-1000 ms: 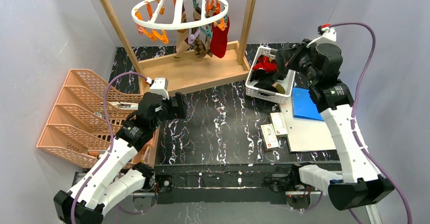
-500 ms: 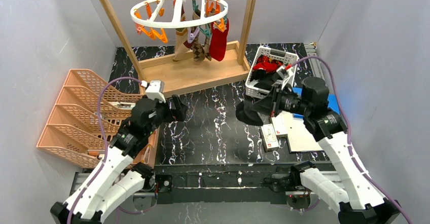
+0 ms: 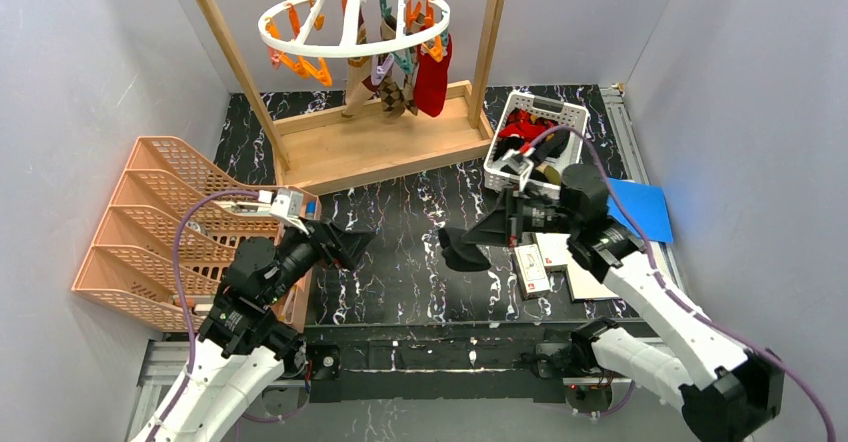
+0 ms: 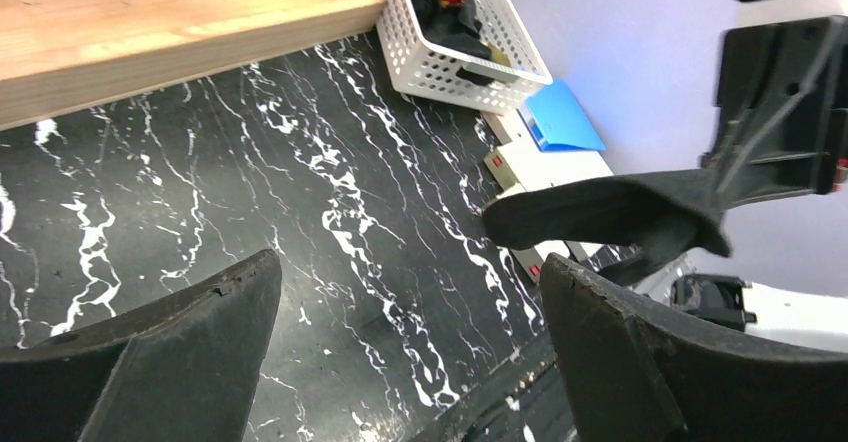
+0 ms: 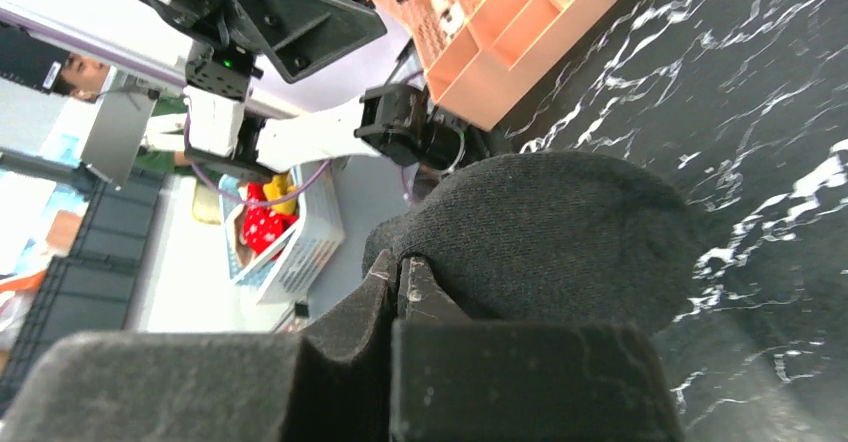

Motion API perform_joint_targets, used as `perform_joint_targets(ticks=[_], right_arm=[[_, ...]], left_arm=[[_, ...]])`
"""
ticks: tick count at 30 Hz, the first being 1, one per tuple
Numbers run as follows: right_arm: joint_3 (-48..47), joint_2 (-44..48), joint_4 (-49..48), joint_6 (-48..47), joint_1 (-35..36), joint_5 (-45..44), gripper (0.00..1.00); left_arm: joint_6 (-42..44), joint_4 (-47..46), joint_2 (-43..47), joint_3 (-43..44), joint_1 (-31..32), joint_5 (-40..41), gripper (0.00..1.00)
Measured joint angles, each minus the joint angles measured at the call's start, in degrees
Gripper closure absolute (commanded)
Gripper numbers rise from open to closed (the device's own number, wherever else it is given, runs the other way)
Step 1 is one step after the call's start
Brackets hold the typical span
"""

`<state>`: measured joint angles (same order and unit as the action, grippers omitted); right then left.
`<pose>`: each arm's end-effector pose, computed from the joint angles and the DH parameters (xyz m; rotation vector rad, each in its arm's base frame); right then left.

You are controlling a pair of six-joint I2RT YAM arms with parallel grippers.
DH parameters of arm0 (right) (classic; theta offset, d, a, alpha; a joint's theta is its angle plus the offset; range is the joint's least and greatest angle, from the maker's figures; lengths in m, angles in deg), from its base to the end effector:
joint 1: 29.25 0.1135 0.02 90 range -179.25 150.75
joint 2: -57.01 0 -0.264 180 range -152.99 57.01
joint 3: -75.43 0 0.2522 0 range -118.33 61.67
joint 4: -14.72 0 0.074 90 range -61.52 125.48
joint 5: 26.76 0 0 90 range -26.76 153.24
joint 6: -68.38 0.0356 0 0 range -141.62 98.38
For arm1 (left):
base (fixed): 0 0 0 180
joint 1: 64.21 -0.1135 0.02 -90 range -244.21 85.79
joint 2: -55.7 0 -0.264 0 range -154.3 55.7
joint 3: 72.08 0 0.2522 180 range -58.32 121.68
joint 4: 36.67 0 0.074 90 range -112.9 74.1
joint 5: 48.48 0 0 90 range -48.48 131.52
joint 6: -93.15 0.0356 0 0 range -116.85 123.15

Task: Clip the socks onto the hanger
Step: Pick up the sock from the bin.

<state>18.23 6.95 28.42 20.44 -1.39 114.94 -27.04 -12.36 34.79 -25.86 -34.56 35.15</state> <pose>0.1604 0.1164 0.3363 -0.5428 1.8606 1.6154 0.0943 -0.0582 0.3175 0.0843 1.6242 -0.9025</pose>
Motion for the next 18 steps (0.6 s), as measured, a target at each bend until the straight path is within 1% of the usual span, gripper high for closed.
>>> perform_joint_targets(ticks=[4,7,12,18], right_arm=[[-0.3,-5.3,-0.6,0.8,8.1,-4.6,0.99],[0.3,-7.2,-4.6,4.4,11.7,-7.1,0.99],[4.0,-8.0,-15.2,14.0,12.3,-11.8,0.99],[8.9,-9.3,-24.2,26.9,12.3,-16.2,0.99]], left_arm=[[0.2,0.2,1.3,-0.6,0.0,-2.7,0.01],[-0.5,-2.7,3.5,-2.8,0.0,-4.4,0.02],[-3.1,-11.8,4.9,-8.7,0.0,-9.3,0.02],[-3.8,-19.5,0.5,-10.6,0.0,-15.0,0.02]])
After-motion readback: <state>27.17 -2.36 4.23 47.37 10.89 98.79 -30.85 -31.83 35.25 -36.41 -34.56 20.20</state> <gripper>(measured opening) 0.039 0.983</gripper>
